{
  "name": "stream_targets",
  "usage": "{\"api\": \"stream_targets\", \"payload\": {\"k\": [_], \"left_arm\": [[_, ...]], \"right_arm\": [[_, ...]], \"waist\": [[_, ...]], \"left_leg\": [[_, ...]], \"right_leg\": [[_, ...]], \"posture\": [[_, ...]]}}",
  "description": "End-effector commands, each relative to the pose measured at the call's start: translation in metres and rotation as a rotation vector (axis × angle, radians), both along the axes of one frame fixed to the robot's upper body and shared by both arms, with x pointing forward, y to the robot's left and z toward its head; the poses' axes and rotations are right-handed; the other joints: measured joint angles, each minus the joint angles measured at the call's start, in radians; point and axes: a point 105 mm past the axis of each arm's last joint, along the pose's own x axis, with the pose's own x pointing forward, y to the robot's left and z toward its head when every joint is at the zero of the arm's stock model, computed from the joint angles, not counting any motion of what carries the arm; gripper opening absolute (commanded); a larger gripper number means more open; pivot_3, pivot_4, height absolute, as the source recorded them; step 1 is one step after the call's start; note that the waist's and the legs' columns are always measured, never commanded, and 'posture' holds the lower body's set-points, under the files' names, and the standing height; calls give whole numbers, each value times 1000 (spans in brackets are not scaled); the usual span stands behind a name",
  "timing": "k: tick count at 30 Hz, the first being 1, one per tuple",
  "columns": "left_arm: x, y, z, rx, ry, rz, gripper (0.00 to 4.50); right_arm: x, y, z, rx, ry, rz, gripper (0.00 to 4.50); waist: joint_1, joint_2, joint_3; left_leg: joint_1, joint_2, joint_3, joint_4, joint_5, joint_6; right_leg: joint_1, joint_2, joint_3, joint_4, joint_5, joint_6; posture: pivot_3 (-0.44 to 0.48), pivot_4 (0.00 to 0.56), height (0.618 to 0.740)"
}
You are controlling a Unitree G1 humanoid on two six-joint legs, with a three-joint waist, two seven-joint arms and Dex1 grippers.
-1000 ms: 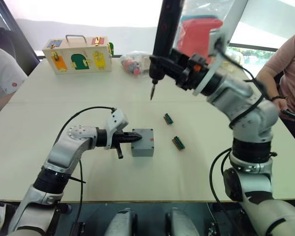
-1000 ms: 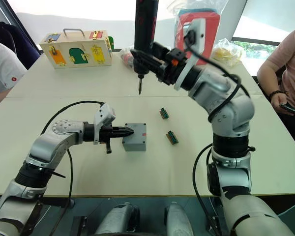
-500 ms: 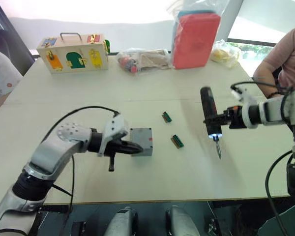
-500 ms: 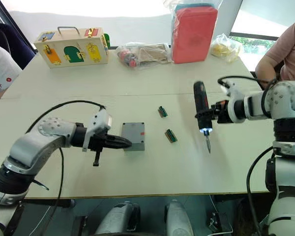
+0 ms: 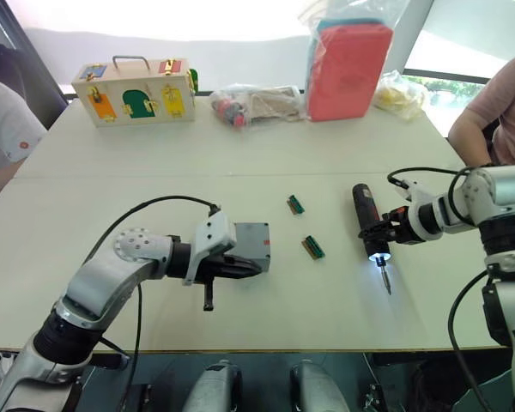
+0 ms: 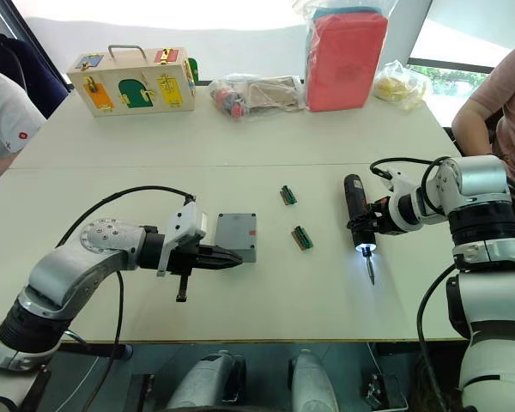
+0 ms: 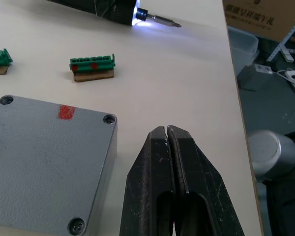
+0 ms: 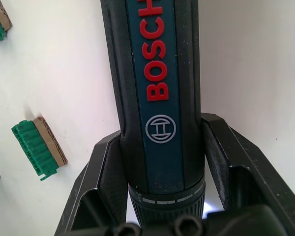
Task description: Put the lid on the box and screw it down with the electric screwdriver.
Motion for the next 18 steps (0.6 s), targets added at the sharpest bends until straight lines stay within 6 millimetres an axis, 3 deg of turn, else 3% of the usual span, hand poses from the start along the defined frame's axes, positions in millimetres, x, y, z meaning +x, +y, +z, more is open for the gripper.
{"api": "stream_targets", "payload": {"k": [1, 4, 5, 7, 10, 12, 14, 18], "left_arm": [[3, 9, 10, 10, -40, 33, 0], [10, 22, 15, 14, -46, 79, 0], [11, 24, 17, 10, -46, 89, 0], [18, 41, 30, -41, -34, 163, 0], [17, 65, 48, -129, 13, 260, 0], [11, 77, 49, -157, 70, 300, 0], [2, 86, 39, -136, 125, 331, 0], [-25, 110, -1, 11, 258, 395, 0]], "right_arm": [[6, -3, 9, -46, -60, 22, 3486], [11, -6, 14, -101, -131, 59, 4461], [12, -6, 16, -118, -155, 72, 4461], [21, 8, 49, -7, -348, 155, 4461], [-4, 28, 99, 135, -728, 474, 4461], [-29, 38, 107, 265, -815, 556, 4461], [-49, 48, 96, 314, -798, 613, 4461], [-105, 74, 34, 267, -636, 848, 4461]], "waist": [[0, 0, 0], [0, 0, 0], [1, 0, 0], [1, 0, 0], [3, -1, 1], [2, -2, 2], [-1, -2, 2], [0, -4, 0]], "left_leg": [[0, 0, 0, 0, 0, 0], [0, 0, 0, 0, 0, 0], [0, 0, 0, 0, 0, 0], [0, 0, 0, 0, 0, 0], [-1, 0, -1, 0, 0, 0], [-1, 0, -2, 0, 0, 0], [1, 1, -3, 0, 0, 1], [6, 2, -2, -2, -1, 1]], "right_leg": [[0, 0, 0, 0, 0, 0], [0, 0, 0, 0, 0, 0], [0, 0, 0, 0, 0, 0], [0, 0, -1, 0, 0, 0], [-1, 1, -2, 0, 0, 0], [0, 2, -3, 0, 0, 0], [1, 2, -3, 0, 0, 0], [6, 1, -1, 0, 0, 0]], "posture": [[0, 150, 738], [0, 150, 738], [0, 150, 738], [0, 150, 738], [0, 150, 738], [0, 150, 738], [0, 150, 738], [0, 150, 738]]}}
